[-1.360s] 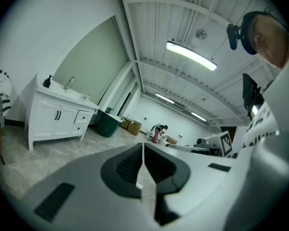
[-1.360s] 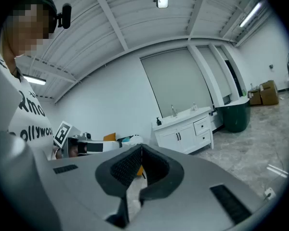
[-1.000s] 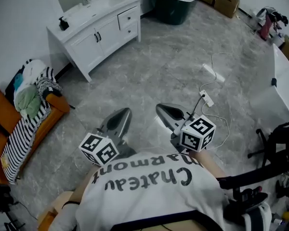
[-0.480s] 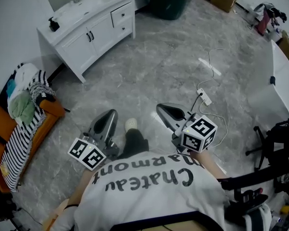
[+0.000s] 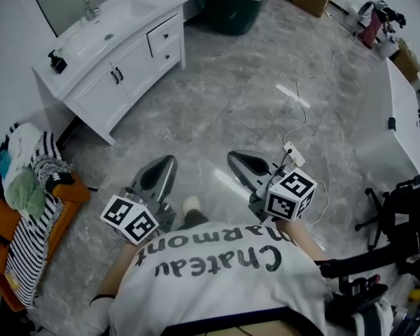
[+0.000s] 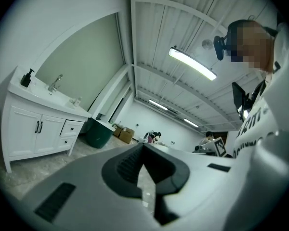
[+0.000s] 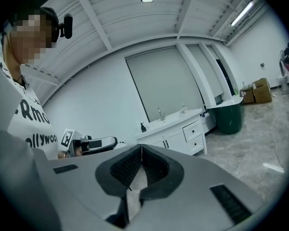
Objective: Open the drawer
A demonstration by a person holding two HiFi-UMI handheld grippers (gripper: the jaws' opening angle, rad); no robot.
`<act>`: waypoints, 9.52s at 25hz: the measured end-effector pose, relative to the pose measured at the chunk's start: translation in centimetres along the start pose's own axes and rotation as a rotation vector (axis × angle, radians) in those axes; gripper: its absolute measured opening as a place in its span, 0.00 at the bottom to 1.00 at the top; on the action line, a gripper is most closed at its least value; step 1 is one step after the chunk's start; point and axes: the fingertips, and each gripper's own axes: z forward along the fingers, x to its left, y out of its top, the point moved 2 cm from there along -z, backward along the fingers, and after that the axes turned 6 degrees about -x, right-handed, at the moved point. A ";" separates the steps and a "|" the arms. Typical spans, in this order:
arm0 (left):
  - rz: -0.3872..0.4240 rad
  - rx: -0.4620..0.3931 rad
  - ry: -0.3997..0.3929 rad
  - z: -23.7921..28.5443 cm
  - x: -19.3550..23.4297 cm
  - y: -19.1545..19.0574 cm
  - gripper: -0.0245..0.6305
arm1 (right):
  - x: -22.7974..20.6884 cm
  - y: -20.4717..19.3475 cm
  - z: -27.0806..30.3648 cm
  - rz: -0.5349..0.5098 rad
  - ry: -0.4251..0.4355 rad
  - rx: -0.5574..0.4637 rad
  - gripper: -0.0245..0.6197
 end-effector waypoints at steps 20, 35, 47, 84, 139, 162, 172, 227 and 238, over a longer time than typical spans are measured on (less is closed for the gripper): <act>-0.021 0.060 -0.071 9.0 14.5 5.5 0.05 | -7.3 4.0 17.1 0.011 -0.008 0.010 0.06; -0.037 0.063 -0.041 9.9 17.0 6.2 0.05 | -7.4 3.7 20.2 0.002 0.027 0.038 0.06; -0.043 0.083 -0.046 11.4 16.7 4.7 0.05 | -9.2 3.1 20.1 0.035 0.048 0.053 0.06; -0.054 0.025 0.127 33.9 28.2 8.1 0.05 | -31.5 12.5 33.2 -0.034 0.217 0.148 0.06; -0.031 -0.004 0.148 55.2 56.8 17.2 0.05 | -49.5 16.8 65.5 0.021 0.293 0.237 0.06; -0.197 -0.022 0.794 57.2 66.5 6.9 0.05 | -61.1 3.5 78.4 -0.017 0.572 0.599 0.05; -0.271 0.013 0.956 55.2 65.1 3.9 0.05 | -66.0 -3.3 80.3 -0.112 0.530 0.717 0.06; -0.373 0.047 1.096 50.0 59.9 -2.2 0.05 | -69.0 -13.3 83.1 -0.242 0.298 0.988 0.26; -0.377 0.044 1.076 51.4 58.3 -3.8 0.05 | -69.2 -13.5 79.9 -0.244 0.326 1.034 0.26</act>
